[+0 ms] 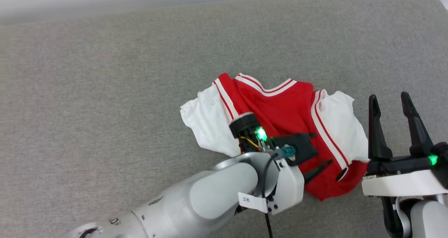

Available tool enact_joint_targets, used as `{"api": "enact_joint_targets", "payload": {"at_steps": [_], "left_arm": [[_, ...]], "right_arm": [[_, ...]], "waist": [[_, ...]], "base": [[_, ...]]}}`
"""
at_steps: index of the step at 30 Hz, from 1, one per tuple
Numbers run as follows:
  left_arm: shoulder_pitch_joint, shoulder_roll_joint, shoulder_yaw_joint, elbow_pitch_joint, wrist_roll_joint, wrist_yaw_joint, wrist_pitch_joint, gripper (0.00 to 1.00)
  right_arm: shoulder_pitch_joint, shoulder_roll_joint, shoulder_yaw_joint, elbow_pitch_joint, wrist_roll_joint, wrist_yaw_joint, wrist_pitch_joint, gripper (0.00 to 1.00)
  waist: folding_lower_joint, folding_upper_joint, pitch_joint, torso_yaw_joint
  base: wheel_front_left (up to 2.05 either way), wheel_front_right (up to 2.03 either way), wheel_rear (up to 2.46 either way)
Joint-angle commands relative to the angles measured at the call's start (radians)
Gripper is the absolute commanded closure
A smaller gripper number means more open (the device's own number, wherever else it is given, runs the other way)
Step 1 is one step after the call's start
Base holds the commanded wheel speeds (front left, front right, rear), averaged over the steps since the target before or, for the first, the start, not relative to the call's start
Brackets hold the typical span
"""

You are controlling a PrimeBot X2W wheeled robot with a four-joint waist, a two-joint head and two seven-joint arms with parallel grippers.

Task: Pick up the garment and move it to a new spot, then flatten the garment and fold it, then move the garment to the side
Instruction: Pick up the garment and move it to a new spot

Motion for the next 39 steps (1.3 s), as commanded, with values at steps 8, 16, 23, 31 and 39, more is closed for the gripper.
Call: {"api": "enact_joint_targets", "payload": {"at_steps": [8,16,23,31,39], "left_arm": [[0.016,0.005,0.093,0.021,0.027,0.091,-0.215,0.0],[0.132,0.111,0.286,-0.116,0.078,0.256,-0.243,0.0],[0.336,0.2,0.507,-0.278,0.166,0.344,-0.243,0.0],[0.577,0.225,0.771,-0.388,0.25,0.395,-0.242,0.0],[0.791,0.189,0.979,-0.441,0.335,0.367,-0.242,0.0]], "right_arm": [[0.06,0.001,-0.017,0.017,-0.014,-0.001,-0.003,0.0],[0.102,0.001,-0.013,0.031,-0.017,-0.001,-0.003,0.0],[0.127,0.001,-0.007,0.039,-0.019,-0.001,-0.003,0.0],[0.154,0.001,-0.002,0.052,-0.011,-0.001,-0.003,0.0],[0.182,0.001,0.0,0.072,0.003,-0.001,-0.003,0.0]], "waist": [[0.0,0.0,-0.111,0.076],[0.0,0.0,-0.176,0.129],[0.0,0.0,-0.212,0.162],[0.0,0.0,-0.249,0.192],[0.0,0.0,-0.286,0.198]], "base": [[0.0,0.0,0.0],[0.0,0.0,0.0],[0.0,0.0,0.0],[0.0,0.0,0.0],[0.0,0.0,0.0]]}}
